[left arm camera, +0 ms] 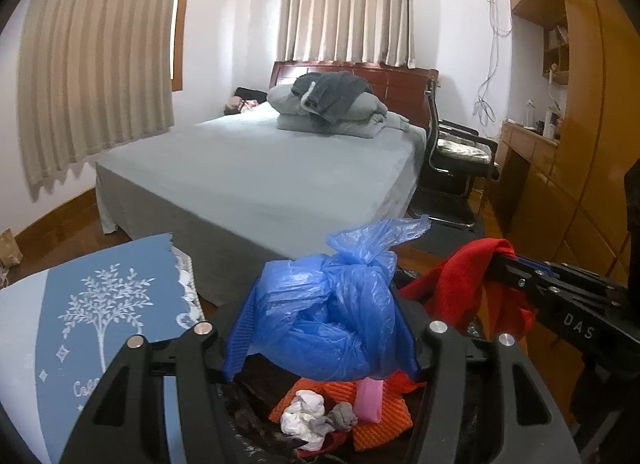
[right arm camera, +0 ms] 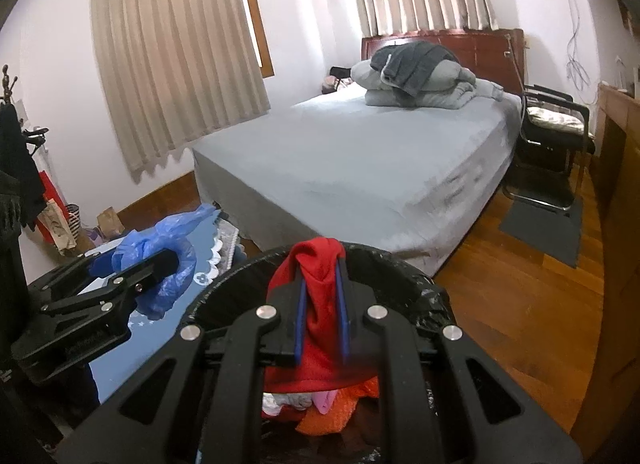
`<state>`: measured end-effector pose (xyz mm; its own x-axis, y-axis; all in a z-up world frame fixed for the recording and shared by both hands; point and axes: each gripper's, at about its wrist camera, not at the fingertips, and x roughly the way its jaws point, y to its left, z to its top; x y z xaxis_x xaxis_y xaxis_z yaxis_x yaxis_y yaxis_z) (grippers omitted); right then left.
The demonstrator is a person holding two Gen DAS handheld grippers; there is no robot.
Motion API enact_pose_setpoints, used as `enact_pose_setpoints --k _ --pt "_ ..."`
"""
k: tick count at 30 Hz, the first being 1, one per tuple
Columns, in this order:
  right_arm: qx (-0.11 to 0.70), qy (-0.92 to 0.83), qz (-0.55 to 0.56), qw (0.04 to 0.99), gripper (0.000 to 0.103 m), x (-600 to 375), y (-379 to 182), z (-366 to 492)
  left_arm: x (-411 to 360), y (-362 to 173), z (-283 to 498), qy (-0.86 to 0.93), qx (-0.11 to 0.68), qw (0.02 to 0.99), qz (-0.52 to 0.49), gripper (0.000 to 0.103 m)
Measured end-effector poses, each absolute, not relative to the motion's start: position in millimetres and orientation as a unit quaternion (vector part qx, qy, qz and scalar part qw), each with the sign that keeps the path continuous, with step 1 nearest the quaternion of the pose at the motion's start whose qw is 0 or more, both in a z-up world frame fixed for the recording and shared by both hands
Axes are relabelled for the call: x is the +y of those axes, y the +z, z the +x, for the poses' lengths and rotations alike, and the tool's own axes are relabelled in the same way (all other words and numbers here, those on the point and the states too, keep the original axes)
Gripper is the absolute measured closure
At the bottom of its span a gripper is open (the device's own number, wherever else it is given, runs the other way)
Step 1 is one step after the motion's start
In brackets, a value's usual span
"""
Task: Collect trash
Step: 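Carry the blue bag and red glove over the black bin, then open both tools to drop the blue bag and red glove into the bin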
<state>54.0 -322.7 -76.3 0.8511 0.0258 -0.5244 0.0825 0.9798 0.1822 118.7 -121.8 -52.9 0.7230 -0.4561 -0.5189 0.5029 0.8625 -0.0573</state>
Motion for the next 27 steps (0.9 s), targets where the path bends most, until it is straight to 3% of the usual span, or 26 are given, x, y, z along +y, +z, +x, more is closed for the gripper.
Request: enact_pose_setpoints --k 23,27 --pt "0.326 -0.021 0.101 0.940 0.089 -335 -120 101 -137 -93 157 -0.248 0.314 0.915 0.050 0.044" --pt "0.339 -0.023 0.097 0.935 0.086 -335 -129 109 -135 -99 163 -0.247 0.323 0.912 0.049 0.038"
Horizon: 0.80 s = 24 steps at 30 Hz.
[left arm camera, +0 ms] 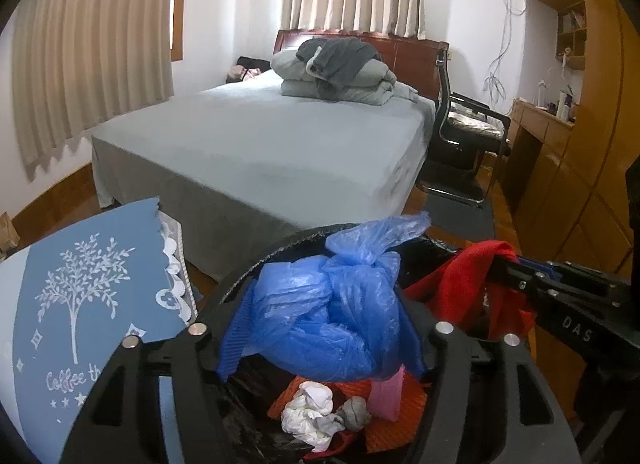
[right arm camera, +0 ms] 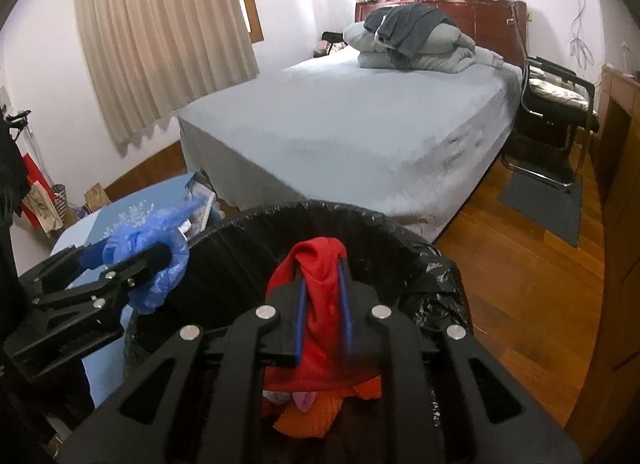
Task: Collect trash
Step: 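Open both tools to drop the blue bag and red glove into the bin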
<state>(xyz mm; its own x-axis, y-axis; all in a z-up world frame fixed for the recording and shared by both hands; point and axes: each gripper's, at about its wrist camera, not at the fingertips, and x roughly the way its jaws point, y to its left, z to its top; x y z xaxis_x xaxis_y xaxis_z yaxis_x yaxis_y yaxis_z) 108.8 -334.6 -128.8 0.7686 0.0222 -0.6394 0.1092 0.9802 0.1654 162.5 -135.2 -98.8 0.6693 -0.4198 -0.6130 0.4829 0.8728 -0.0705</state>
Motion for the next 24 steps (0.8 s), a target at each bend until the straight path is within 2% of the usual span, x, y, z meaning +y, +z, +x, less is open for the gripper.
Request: enact_pose_setpoints --k 2,4,9,12,14,16,24 --pt "0.342 -0.024 0.098 0.934 0.071 -335 -132 109 -133 -100 164 -0.246 0.325 0.912 0.047 0.034" --pt "0.343 -0.025 0.097 0.934 0.062 -335 -134 108 -129 -101 166 -0.246 0.326 0.912 0.045 0.028" --pt "0.342 -0.028 0.096 0.934 0.046 -335 -134 105 -120 -101 168 -0.240 0.327 0.913 0.040 0.023" --pt "0.335 -0.032 0.091 0.937 0.030 -333 -131 100 -114 -98 168 -0.233 0.323 0.916 0.040 0.019" --pt "0.328 -0.037 0.087 0.940 0.014 -331 -127 96 -109 -95 167 -0.229 0.321 0.918 0.040 0.017" --pt "0.324 -0.039 0.086 0.941 0.011 -330 -123 92 -103 -91 166 -0.223 0.317 0.921 0.039 0.011" --pt "0.312 -0.023 0.096 0.945 0.007 -323 -96 77 -79 -68 147 -0.209 0.299 0.930 0.042 0.006"
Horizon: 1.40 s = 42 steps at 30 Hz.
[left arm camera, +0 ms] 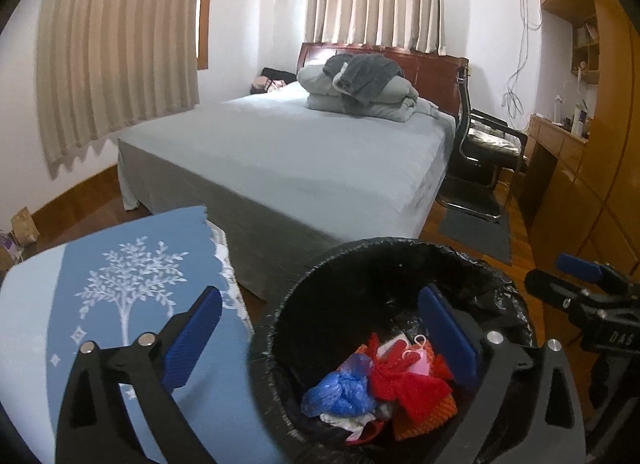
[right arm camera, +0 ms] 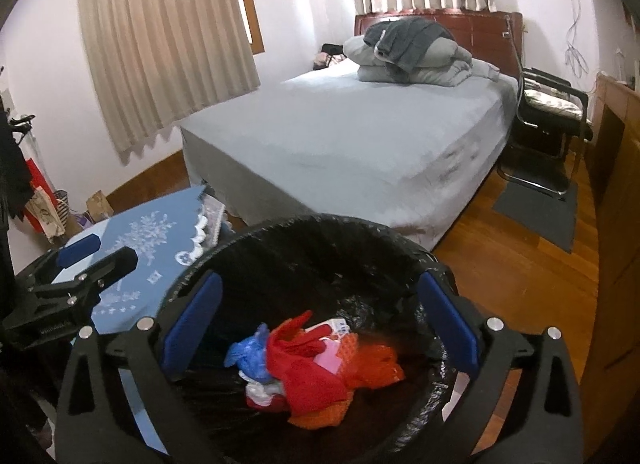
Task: Collect trash
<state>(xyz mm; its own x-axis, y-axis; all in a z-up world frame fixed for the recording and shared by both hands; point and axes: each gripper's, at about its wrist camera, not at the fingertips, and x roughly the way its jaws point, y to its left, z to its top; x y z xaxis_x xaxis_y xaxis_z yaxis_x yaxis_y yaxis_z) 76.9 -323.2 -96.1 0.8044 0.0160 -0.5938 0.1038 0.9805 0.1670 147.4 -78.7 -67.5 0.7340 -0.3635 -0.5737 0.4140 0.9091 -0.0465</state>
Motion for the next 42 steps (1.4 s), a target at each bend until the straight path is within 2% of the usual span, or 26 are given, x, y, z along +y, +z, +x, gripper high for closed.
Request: enact_pose_setpoints --k 22,42 --pt "0.272 0.035 0.065 0.959 0.005 -259 -9 15 -16 -2 64 -0.164 0.251 0.954 0.025 0.006" --pt "0.255 0.057 0.051 0.964 0.005 -231 8 -8 10 27 18 -0.148 0.215 0.965 0.016 0.006"
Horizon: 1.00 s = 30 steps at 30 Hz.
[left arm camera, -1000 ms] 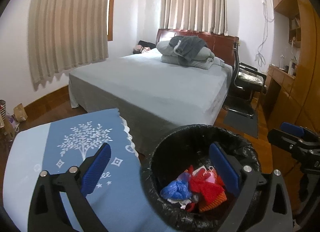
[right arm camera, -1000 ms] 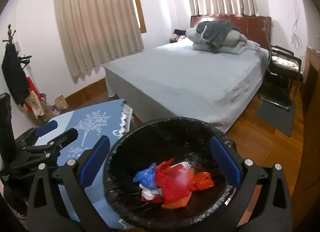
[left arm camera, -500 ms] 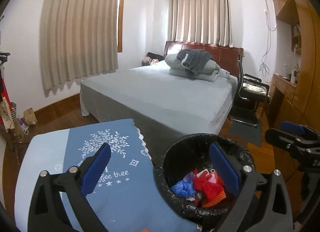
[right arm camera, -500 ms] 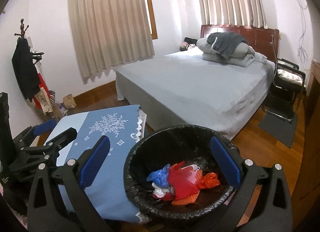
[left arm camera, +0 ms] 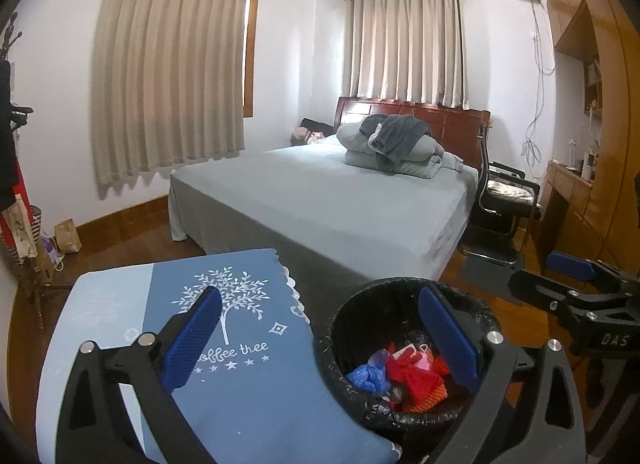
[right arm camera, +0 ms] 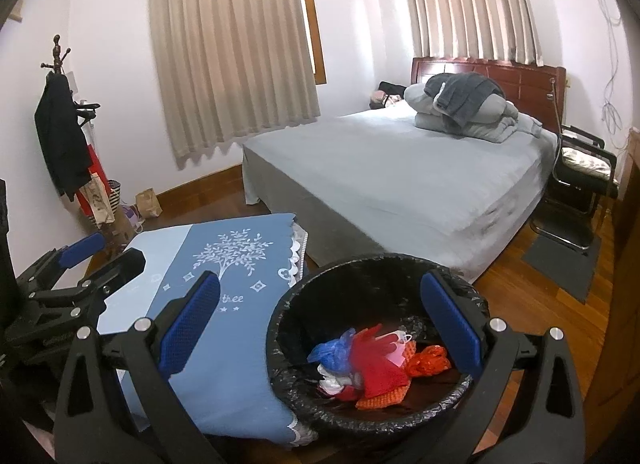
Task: Collect trash
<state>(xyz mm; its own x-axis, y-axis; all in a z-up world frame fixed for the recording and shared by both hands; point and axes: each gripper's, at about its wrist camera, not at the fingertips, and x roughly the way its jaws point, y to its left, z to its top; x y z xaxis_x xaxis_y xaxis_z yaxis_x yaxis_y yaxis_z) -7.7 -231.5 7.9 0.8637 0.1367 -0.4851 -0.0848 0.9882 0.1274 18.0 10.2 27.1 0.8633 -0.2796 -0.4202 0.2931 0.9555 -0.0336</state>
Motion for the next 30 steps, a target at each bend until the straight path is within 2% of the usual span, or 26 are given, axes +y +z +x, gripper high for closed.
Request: enact_pose_setpoints --k 30 --pt "0.254 0.059 0.049 0.964 0.005 -225.5 5.2 -8.3 11.0 28.6 16.4 -0.146 0.212 0.966 0.016 0.006"
